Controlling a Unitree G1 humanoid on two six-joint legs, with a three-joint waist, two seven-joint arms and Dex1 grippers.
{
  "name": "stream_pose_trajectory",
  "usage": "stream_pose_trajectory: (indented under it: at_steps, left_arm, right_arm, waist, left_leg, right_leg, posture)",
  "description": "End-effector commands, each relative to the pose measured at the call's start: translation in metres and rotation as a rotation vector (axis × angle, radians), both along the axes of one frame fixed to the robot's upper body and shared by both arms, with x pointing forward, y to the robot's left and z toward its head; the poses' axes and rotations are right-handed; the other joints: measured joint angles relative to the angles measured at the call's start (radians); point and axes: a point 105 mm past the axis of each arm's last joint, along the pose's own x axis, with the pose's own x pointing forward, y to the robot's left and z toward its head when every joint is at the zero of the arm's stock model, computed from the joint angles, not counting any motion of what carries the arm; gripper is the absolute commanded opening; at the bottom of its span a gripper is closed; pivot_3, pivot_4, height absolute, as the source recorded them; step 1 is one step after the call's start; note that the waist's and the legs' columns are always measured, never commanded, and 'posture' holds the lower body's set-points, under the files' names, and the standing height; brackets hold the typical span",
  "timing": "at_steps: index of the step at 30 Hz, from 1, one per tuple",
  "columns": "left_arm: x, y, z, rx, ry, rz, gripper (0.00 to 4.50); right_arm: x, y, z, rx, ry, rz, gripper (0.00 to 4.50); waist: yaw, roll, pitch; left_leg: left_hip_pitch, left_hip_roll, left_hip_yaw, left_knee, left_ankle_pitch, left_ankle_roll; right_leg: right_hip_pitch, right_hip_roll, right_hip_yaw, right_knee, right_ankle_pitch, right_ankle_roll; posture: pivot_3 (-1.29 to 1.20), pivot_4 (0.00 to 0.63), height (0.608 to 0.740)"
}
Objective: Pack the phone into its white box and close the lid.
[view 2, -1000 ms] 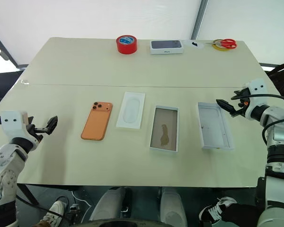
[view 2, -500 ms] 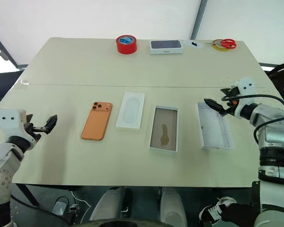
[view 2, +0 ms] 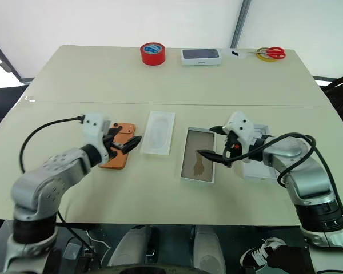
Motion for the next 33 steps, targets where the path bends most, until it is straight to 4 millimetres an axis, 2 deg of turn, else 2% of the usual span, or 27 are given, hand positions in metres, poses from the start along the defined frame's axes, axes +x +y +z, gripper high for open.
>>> stream_pose_trajectory:
  at_steps: [1, 4, 12, 16, 19, 26, 29, 33]
  left_arm:
    - [0.011, -0.002, -0.007, 0.027, 0.125, 0.041, 4.49]
    - [0.018, -0.013, -0.006, -0.011, 0.184, 0.008, 4.49]
    - [0.032, -0.045, -0.005, -0.117, 0.337, -0.086, 4.49]
    - [0.034, -0.049, -0.011, -0.123, 0.403, -0.093, 4.49]
    - [0.038, -0.046, -0.014, -0.127, 0.422, -0.068, 3.65]
    - [0.038, -0.042, -0.018, -0.133, 0.441, -0.057, 0.06]
    - [0.042, -0.038, -0.013, -0.169, 0.42, -0.037, 0.06]
    - [0.043, -0.034, -0.004, -0.216, 0.396, -0.029, 0.06]
  right_arm:
    - [-0.004, 0.015, 0.003, -0.034, -0.055, 0.041, 4.5]
    - [-0.004, 0.021, -0.001, -0.065, -0.067, 0.056, 4.5]
    - [-0.01, 0.027, 0.01, -0.052, -0.1, 0.075, 4.5]
    - [-0.017, 0.03, 0.01, -0.079, -0.083, 0.081, 4.5]
    - [-0.026, 0.034, 0.01, -0.093, -0.051, 0.102, 4.5]
    - [-0.049, 0.044, -0.003, -0.192, 0.073, 0.167, 4.5]
    - [-0.059, 0.051, -0.02, -0.268, 0.144, 0.181, 4.5]
    - [-0.063, 0.046, -0.041, -0.386, 0.178, 0.167, 4.5]
  waist:
    - [-0.001, 0.0, 0.0]
    - [-0.001, 0.0, 0.0]
    - [0.0, -0.001, 0.0]
    - [0.0, -0.001, 0.0]
    - [0.0, -0.001, 0.0]
    - [0.002, -0.001, 0.0]
    - [0.0, -0.001, 0.0]
    - [0.0, -0.001, 0.0]
  left_leg:
    - [0.0, 0.0, 0.0, 0.0, 0.0, 0.0]
    - [0.0, -0.001, 0.0, 0.0, 0.0, 0.0]
    - [0.0, -0.001, -0.001, 0.0, 0.0, 0.0]
    - [-0.001, -0.001, -0.001, 0.0, 0.0, 0.0]
    - [0.0, -0.001, -0.001, 0.0, 0.0, 0.0]
    - [-0.001, -0.001, -0.002, 0.0, 0.0, 0.0]
    - [-0.001, -0.001, -0.002, 0.0, 0.0, 0.0]
    - [-0.001, 0.0, -0.002, 0.0, 0.0, -0.001]
  right_leg:
    - [0.0, 0.0, 0.0, 0.0, 0.0, 0.001]
    - [0.0, 0.0, 0.0, 0.0, 0.0, 0.001]
    - [0.0, 0.0, -0.001, 0.0, 0.0, 0.001]
    - [0.0, 0.0, -0.001, 0.0, 0.0, 0.001]
    - [0.0, 0.0, -0.001, 0.0, 0.0, 0.001]
    - [0.0, -0.001, -0.001, 0.0, 0.0, 0.001]
    - [0.0, -0.001, -0.001, 0.0, 0.0, 0.001]
    - [-0.001, -0.001, -0.001, 0.0, 0.0, 0.001]
  posture:
    - [0.0, 0.15, 0.739]
    - [0.0, 0.15, 0.739]
    - [0.0, 0.15, 0.739]
    - [0.0, 0.15, 0.739]
    - [0.0, 0.15, 0.739]
    - [0.0, 0.15, 0.739]
    - [0.0, 0.15, 0.739]
    - [0.0, 0.15, 0.739]
